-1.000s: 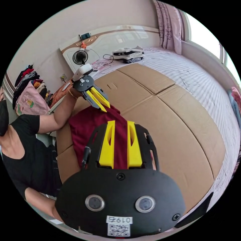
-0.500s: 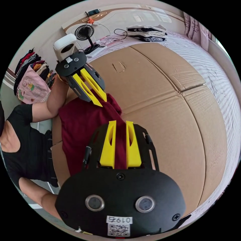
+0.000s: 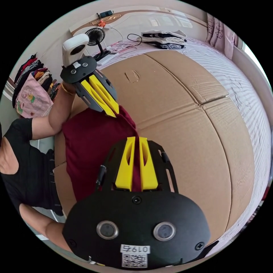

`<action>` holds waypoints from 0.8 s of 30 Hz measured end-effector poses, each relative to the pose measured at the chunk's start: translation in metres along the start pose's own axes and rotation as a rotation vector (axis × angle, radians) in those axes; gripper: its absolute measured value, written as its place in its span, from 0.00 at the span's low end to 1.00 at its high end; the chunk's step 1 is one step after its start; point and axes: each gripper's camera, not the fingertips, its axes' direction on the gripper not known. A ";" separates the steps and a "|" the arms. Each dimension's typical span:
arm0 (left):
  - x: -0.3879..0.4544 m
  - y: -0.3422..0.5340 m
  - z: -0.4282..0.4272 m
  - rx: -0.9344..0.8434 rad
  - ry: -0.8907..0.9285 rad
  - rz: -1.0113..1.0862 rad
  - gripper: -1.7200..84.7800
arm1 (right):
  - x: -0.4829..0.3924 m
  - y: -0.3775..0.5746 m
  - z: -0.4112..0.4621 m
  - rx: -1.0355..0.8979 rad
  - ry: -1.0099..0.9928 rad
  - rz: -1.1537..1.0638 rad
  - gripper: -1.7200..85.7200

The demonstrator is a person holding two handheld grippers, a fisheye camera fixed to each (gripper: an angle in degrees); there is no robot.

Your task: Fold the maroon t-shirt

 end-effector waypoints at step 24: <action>-0.022 0.007 0.001 0.006 0.019 -0.012 0.04 | 0.089 0.206 -0.149 0.051 0.084 0.290 0.06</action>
